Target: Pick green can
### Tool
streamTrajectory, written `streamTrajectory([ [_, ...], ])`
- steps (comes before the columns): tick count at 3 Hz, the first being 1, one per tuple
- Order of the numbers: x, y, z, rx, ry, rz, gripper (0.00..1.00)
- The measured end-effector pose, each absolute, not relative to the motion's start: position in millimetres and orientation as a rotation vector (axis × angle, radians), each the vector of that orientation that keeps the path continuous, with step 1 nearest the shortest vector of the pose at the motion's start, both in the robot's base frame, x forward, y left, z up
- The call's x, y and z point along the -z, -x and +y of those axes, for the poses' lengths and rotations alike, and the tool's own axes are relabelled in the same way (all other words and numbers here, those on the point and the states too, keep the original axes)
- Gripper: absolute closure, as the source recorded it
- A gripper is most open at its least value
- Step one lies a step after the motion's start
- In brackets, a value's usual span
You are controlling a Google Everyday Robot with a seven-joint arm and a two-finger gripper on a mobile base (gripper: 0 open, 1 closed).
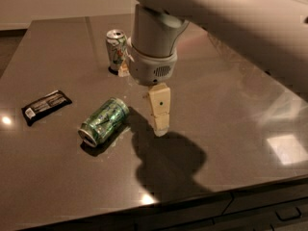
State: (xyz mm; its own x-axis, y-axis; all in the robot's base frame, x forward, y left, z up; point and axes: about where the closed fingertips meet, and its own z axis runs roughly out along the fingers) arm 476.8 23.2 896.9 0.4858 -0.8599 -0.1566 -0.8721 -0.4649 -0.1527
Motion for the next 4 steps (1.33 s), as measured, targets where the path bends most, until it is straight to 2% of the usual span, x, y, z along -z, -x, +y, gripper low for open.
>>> streamTrajectory([
  [3, -869, -444, 100, -0.127, 2.698, 1.313, 0.00],
  [4, -865, -437, 118, -0.128, 2.735, 1.266, 0.18],
])
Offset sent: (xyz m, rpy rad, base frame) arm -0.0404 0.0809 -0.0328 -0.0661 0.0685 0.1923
